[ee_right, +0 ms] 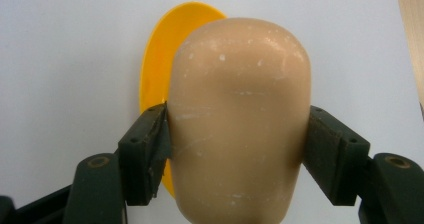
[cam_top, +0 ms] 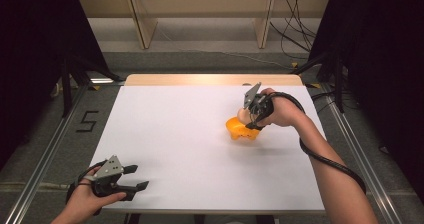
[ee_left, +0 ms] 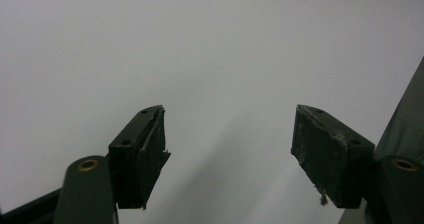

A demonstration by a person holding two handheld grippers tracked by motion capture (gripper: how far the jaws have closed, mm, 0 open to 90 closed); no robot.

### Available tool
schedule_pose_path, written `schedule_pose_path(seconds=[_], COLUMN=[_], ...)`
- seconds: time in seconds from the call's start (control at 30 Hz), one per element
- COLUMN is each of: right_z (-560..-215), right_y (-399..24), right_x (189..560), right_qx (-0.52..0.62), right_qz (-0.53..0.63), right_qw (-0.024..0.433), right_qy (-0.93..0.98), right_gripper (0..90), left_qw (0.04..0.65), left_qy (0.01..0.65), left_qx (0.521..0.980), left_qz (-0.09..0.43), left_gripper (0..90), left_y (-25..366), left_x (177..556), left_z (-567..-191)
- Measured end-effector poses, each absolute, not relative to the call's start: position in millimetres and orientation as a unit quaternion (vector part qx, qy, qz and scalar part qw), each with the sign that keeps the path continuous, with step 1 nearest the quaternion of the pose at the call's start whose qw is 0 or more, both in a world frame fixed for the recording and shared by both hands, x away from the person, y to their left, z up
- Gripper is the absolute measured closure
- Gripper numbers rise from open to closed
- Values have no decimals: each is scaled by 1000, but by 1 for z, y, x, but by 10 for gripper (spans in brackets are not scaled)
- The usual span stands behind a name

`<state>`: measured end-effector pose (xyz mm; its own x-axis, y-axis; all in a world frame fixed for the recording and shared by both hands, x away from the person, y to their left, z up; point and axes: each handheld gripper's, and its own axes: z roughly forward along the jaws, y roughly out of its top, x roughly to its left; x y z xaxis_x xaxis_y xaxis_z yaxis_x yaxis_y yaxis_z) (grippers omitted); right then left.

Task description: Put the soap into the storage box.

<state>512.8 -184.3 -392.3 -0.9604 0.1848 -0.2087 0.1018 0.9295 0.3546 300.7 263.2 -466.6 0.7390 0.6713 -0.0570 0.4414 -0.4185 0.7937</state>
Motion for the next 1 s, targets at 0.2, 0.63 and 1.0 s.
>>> schedule_pose_path(seconds=[0.2, 0.63, 1.0], right_z=[-394, -399, -400], right_y=[-184, -180, -175], right_x=[513, 515, 516], right_qx=[82, 78, 72], right_qz=[172, 161, 146], right_qw=[119, 107, 99], right_qy=[974, 978, 982], right_gripper=[337, 336, 337], left_qw=[422, 431, 428], left_qy=[334, 335, 331], left_qx=[831, 828, 831], left_qz=[136, 131, 134], left_gripper=[294, 293, 293], left_y=[264, 263, 264], left_x=[301, 300, 300], left_z=[-466, -466, -466])
